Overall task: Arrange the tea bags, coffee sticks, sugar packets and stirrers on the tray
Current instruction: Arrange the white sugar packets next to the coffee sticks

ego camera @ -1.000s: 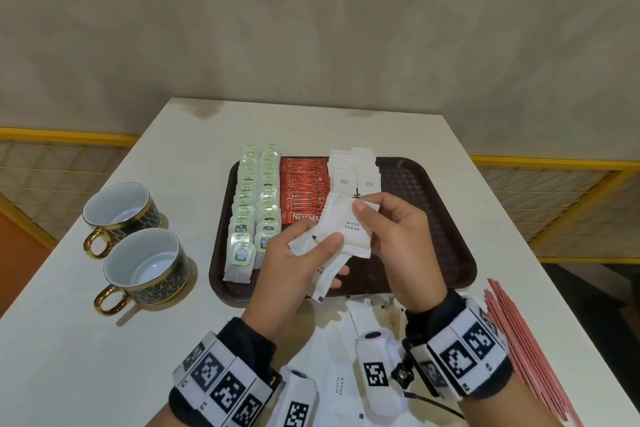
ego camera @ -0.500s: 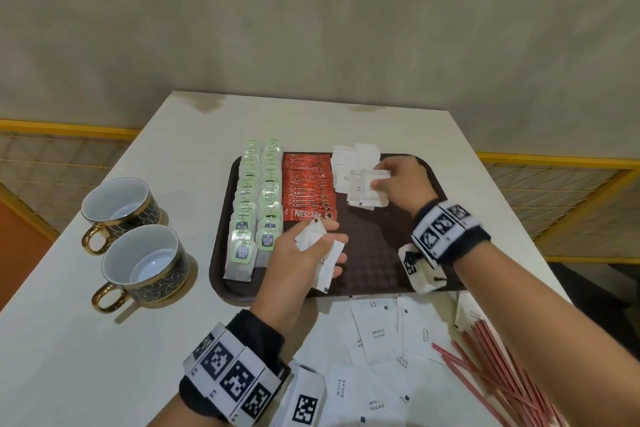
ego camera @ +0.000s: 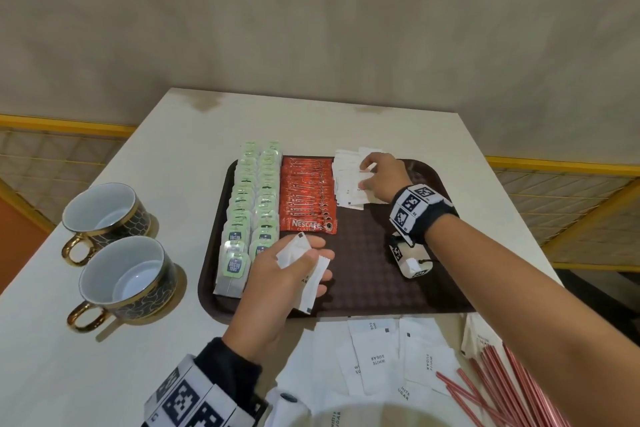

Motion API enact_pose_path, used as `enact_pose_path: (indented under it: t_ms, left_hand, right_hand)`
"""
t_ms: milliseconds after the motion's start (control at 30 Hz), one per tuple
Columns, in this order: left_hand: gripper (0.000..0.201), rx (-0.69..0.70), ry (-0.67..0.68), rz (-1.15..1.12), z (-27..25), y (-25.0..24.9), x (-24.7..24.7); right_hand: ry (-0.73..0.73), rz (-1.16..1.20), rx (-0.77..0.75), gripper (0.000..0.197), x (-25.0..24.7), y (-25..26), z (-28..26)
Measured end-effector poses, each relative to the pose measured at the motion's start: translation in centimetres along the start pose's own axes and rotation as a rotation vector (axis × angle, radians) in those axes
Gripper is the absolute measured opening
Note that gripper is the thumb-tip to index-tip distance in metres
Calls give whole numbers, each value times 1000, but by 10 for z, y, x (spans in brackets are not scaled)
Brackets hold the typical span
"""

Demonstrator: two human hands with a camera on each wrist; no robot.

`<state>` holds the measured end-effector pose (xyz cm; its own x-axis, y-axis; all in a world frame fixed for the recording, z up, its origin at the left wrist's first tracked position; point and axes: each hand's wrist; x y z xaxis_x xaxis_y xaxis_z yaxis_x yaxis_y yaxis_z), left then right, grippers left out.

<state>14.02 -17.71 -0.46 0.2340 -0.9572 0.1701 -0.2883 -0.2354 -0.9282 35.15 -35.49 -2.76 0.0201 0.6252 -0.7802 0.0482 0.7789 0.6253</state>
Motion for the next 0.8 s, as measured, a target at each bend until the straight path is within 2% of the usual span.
enact_pose_path:
  t_ms: [133, 200, 400, 667, 800]
  left_hand:
    - [14, -14, 12, 16, 2, 1, 2]
    - [14, -16, 20, 11, 2, 2, 3]
    - [14, -25, 41, 16, 0, 3, 6]
    - [13, -46, -4, -2, -1, 8, 2]
    - [14, -60, -8, -15, -3, 12, 3]
  right_hand:
    - [47, 193, 23, 16, -25, -3, 1]
    - [81, 220, 26, 16, -38, -10, 3]
    - [231, 6, 73, 16, -44, -25, 7]
    - [127, -139, 11, 25, -27, -22, 9]
    - [79, -102, 12, 33, -26, -24, 8]
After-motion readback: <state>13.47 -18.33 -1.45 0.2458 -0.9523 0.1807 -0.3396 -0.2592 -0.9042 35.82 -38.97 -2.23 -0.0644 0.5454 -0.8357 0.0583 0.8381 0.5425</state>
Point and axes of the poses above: each hand's wrist, its own z-axis towards the middle knuckle, its own x-axis out of the palm, y = z × x, and after that the axes turned 6 degrees about -y, right-handed
